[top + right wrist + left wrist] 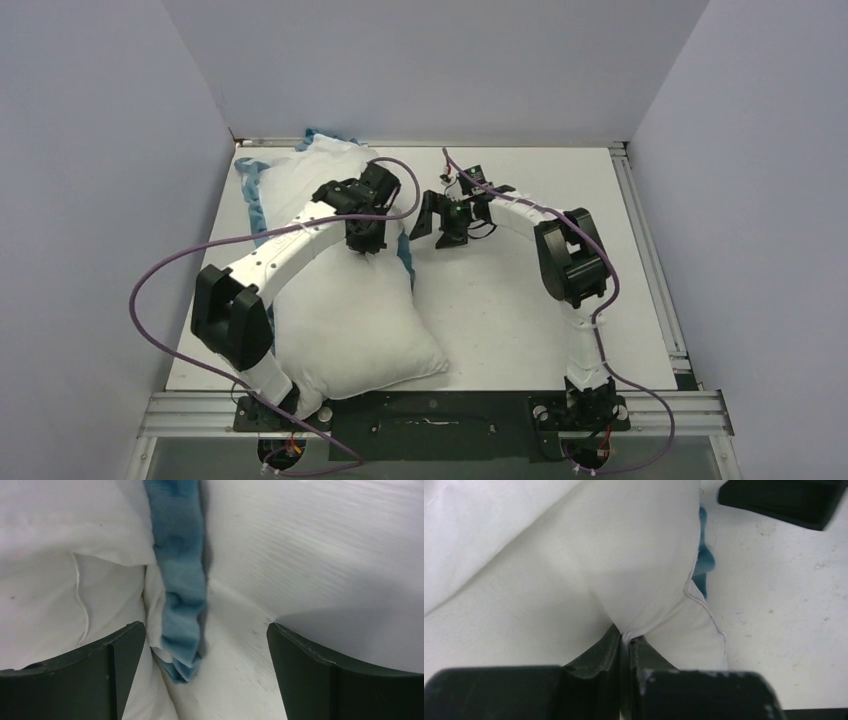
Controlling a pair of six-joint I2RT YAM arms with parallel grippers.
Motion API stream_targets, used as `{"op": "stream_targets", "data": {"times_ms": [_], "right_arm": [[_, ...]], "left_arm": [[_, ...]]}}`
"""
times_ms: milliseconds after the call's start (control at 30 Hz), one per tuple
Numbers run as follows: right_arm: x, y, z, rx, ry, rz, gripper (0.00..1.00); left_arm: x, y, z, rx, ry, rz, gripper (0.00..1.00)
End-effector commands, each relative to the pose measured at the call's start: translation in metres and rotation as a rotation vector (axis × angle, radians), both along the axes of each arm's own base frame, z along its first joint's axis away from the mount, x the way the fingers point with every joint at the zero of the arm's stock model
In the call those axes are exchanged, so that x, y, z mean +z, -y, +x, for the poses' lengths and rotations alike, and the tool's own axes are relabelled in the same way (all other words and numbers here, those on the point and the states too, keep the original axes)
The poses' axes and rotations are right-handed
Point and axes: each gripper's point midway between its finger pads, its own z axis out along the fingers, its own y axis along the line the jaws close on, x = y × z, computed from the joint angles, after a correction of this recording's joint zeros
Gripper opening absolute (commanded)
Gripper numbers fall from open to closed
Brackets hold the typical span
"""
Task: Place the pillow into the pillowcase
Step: Stuff the pillow into the pillowcase.
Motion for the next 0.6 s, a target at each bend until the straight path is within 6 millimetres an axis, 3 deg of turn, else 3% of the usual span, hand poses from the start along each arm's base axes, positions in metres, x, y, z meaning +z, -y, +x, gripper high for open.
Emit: {"op": "stream_targets", "data": {"times_ms": [0,233,300,367,467,533,567], "right_arm": [[-0.007,-0.04,0.001,0.047,0.044,0.061,0.91],[-0.028,-0.087,-0.009,0.119,0.029,0.123,0.98],[-0.028,-0.108,-0.009,0.13,0.017,0.175,0.84],[-0.019,-0.128,-0.008,0.145,0.021,0.242,0.63],[0.007,-0.14,-0.001,0.155,0.057,0.315,0.12],[0.034,-0.129,-0.001,0.158,0.102,0.331,0.05],[0.035,-0.115,-0.005,0.153,0.102,0.313,0.05]], "left_arm": [[0.028,-0.029,-0.035,0.026,-0.021,-0.084,0.0],[0.06,-0.042,-0.04,0.064,0.013,-0.262,0.0],[0.069,-0.039,-0.038,0.055,0.024,-0.302,0.0],[0.073,-0.036,-0.037,0.053,0.032,-0.329,0.0],[0.074,-0.036,-0.032,0.075,0.038,-0.354,0.0],[0.073,-0.039,-0.027,0.094,0.047,-0.352,0.0],[0.074,-0.041,-0.023,0.098,0.058,-0.349,0.0]]}}
